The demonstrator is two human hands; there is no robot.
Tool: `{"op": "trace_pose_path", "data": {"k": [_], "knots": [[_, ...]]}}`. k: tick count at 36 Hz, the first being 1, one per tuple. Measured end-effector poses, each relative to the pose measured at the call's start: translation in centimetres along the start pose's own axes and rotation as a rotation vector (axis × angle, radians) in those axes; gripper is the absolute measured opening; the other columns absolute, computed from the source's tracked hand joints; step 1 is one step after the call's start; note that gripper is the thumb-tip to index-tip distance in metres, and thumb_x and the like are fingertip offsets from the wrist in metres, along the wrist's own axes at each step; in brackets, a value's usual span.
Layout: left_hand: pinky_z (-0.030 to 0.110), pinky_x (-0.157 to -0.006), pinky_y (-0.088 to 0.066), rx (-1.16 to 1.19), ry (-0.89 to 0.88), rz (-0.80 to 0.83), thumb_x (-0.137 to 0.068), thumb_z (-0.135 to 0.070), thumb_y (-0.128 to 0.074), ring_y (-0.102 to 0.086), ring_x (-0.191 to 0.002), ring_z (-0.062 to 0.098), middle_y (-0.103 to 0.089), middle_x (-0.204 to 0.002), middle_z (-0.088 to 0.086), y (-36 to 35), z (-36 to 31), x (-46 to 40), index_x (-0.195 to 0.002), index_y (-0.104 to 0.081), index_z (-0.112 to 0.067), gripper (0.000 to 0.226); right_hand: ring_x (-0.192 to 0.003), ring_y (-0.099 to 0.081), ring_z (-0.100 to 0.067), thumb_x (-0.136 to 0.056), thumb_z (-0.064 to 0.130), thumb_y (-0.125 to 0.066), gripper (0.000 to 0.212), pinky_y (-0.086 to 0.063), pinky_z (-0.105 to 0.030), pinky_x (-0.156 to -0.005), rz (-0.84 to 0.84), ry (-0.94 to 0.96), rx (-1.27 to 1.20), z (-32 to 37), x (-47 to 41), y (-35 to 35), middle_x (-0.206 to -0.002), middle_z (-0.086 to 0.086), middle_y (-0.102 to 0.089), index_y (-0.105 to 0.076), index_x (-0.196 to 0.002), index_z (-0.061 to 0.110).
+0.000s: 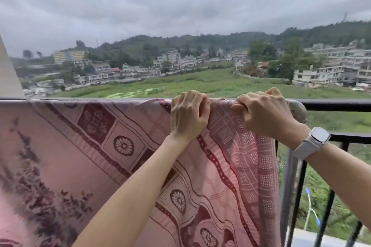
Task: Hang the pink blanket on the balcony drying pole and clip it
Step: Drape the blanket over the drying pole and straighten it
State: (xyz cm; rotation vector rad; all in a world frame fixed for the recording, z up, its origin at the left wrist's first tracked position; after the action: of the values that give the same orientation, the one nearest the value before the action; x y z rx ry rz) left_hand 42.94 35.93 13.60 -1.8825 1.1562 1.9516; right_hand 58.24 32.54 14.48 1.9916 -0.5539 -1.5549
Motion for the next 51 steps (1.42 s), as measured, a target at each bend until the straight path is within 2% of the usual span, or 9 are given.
{"op": "trace_pose_path", "data": {"k": [6, 16, 20, 24, 34, 38, 42, 47, 51], "knots": [[0.044, -0.111, -0.013, -0.066, 0.091, 0.212, -0.093, -0.04, -0.04, -0.046, -0.12, 0.023, -0.057, -0.124, 0.001, -1.2, -1.7, 1.2, -0.12, -0.055, -0.019, 0.038, -0.078, -0.062, -0.028, -0.092, 0.025, -0.044, 0.027, -0.033, -0.039, -0.091, 0.04, 0.005, -0.034, -2.0, 0.3, 2.6, -0.086, -0.008, -0.071, -0.066, -0.107, 0.026], [0.052, -0.113, -0.006, -0.201, 0.281, 0.469, -0.094, -0.053, -0.027, -0.033, -0.13, 0.026, -0.044, -0.137, -0.001, -3.2, -5.6, 0.4, -0.131, -0.044, -0.027, 0.048, -0.079, -0.062, -0.032, -0.095, 0.03, -0.044, 0.028, -0.041, -0.038, -0.079, 0.022, -0.091, -0.242, -5.4, 1.9, 3.1, -0.084, -0.014, -0.067, -0.061, -0.099, 0.009], [0.051, -0.112, -0.008, -0.213, 0.31, 0.435, -0.093, -0.054, -0.029, -0.032, -0.13, 0.024, -0.045, -0.135, -0.002, -3.3, -5.9, 0.3, -0.126, -0.048, -0.027, 0.046, -0.07, -0.058, -0.027, -0.094, 0.034, -0.046, 0.027, -0.047, -0.035, -0.073, 0.032, -0.079, -0.382, -6.2, 2.2, 2.3, -0.081, -0.01, -0.066, -0.058, -0.1, 0.01], [0.049, -0.113, -0.004, -0.207, 0.32, 0.362, -0.094, -0.052, -0.03, -0.035, -0.128, 0.022, -0.049, -0.131, -0.003, -3.8, -6.5, 0.2, -0.12, -0.052, -0.026, 0.043, -0.062, -0.048, -0.019, -0.093, 0.034, -0.048, 0.024, -0.036, -0.028, -0.06, -0.042, -0.031, -0.481, -7.0, 2.6, 1.8, -0.081, -0.004, -0.064, -0.057, -0.097, 0.012], [0.045, -0.115, 0.0, -0.102, 0.358, 0.061, -0.082, -0.058, -0.02, -0.042, -0.12, 0.017, -0.058, -0.114, -0.004, -4.4, -8.0, 0.9, -0.101, -0.06, -0.025, 0.055, -0.072, -0.061, 0.003, -0.086, 0.027, -0.061, 0.008, -0.047, -0.014, -0.064, -0.065, -0.026, -1.148, -9.6, 3.8, -0.5, -0.08, 0.015, -0.066, -0.065, -0.091, 0.021], [0.05, -0.111, -0.018, -0.008, 0.421, -0.111, -0.084, -0.049, -0.034, -0.048, -0.111, 0.015, -0.059, -0.105, -0.006, -3.5, -9.0, 1.8, -0.097, -0.059, -0.024, 0.037, -0.079, -0.06, 0.001, -0.087, 0.022, -0.061, 0.011, -0.042, -0.01, -0.069, -0.099, 0.009, -1.191, -9.3, 3.9, -0.7, -0.085, 0.01, -0.067, -0.066, -0.094, 0.015], [0.033, -0.099, -0.039, 0.099, 0.353, -0.271, -0.085, -0.034, -0.05, -0.047, -0.109, 0.012, -0.049, -0.109, -0.006, -2.5, -12.1, 3.7, -0.106, -0.057, -0.018, 0.027, -0.086, -0.061, -0.006, -0.086, 0.028, -0.057, 0.024, -0.047, -0.019, -0.076, -0.099, 0.038, -1.247, -9.5, 3.9, -1.1, -0.092, 0.003, -0.068, -0.066, -0.103, 0.013], [0.009, -0.086, -0.035, 0.094, 0.244, -0.183, -0.082, -0.036, -0.055, -0.048, -0.095, 0.004, -0.05, -0.095, -0.008, -3.3, -15.7, 3.7, -0.089, -0.062, -0.014, 0.024, -0.084, -0.059, 0.0, -0.091, 0.032, -0.043, 0.032, -0.043, -0.016, -0.073, -0.004, 0.063, -1.393, -9.6, 3.8, -2.0, -0.094, 0.007, -0.065, -0.065, -0.109, 0.017], [0.02, -0.085, -0.04, -0.075, 0.261, -0.147, -0.078, -0.042, -0.056, -0.047, -0.092, 0.008, -0.049, -0.094, -0.009, -4.1, -16.5, 3.8, -0.094, -0.06, -0.014, 0.033, -0.099, -0.059, -0.005, -0.093, 0.042, -0.033, 0.038, -0.047, -0.026, -0.086, 0.035, 0.1, -1.473, -9.8, 3.6, -2.4, -0.103, 0.005, -0.065, -0.063, -0.108, 0.025]]}}
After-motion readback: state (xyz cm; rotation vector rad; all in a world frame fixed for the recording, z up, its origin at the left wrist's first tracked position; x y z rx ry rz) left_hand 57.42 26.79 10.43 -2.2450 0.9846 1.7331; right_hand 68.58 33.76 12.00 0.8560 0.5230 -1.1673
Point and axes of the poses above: each hand's wrist, its own x-axis away from the middle knuckle, its own y-axis out of the back of the hand, z = x × y, the point moved 8 cm from there along -x, towards the middle knuckle
